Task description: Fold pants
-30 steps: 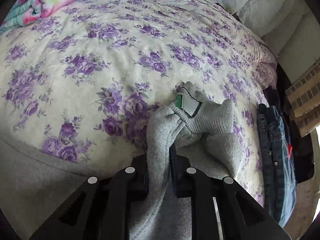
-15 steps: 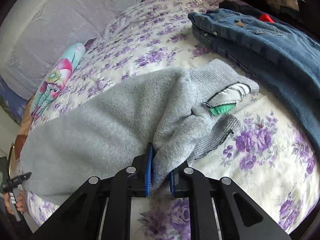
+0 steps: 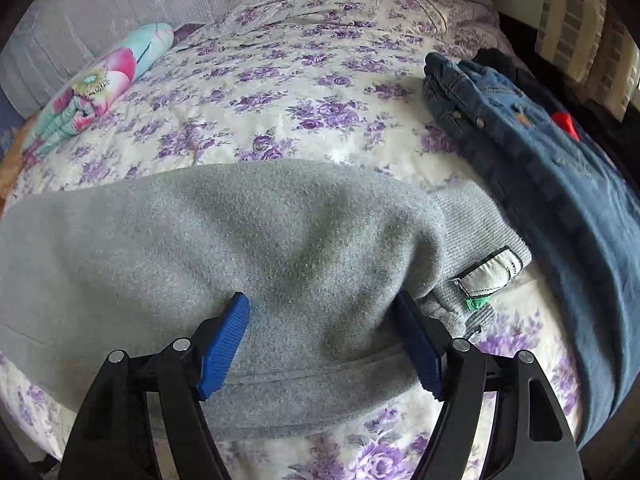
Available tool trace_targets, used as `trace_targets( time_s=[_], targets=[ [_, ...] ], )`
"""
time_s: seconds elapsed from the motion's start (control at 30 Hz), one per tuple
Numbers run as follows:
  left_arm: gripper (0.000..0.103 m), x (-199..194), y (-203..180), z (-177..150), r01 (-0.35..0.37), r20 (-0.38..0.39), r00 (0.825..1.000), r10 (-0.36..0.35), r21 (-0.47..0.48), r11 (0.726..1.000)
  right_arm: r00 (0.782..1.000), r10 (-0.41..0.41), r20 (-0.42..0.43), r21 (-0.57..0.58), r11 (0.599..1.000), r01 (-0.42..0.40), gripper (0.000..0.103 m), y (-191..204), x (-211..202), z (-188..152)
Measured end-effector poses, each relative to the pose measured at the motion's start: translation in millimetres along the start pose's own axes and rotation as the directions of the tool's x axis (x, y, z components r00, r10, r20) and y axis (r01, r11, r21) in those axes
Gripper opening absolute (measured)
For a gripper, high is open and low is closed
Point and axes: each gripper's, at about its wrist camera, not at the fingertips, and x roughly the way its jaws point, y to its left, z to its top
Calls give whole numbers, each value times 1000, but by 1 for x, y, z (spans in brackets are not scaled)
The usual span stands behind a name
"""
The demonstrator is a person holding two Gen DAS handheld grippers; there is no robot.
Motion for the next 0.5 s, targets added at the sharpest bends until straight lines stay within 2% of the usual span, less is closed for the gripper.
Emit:
trace_targets(
  time_s=[0.07,0.13,0.23,0.27,0.3,0.33,0.37,0.43,0.47,0.5],
  targets=[
    [99,-15,-3,-2,18,36,999,-18,10,1000,985,10,174,-108,994,9,77,27,-44,20],
    [99,-35,-12,-1,31,105,994,-37,53,998,956,117,271,-194,979,-65,78,60,-74,44],
    [99,-59,-32,14,24,204,978,-45,101,995,904,344,256,-345,906,-247,77,134,-76,91],
    [99,-62,-39,23,25,221,974,-45,94,995,879,408,245,-373,877,-304,66,162,-68,105],
    [99,-61,-44,34,36,228,972,-53,78,996,862,465,203,-391,845,-364,54,189,-54,118],
    [99,-57,-48,45,55,225,972,-65,53,997,862,489,136,-399,823,-404,27,215,-36,128],
    [99,-50,-53,56,68,220,973,-73,32,997,874,482,59,-394,816,-423,16,240,-10,135],
    [98,-33,-65,74,52,189,980,-56,22,998,883,458,-101,-362,810,-461,16,278,34,131],
    [98,-25,-72,79,34,174,984,-38,25,999,872,456,-175,-342,803,-488,16,288,50,121],
    [98,-19,-76,81,23,167,986,-28,31,999,840,485,-243,-316,779,-541,16,293,59,109]
  ],
)
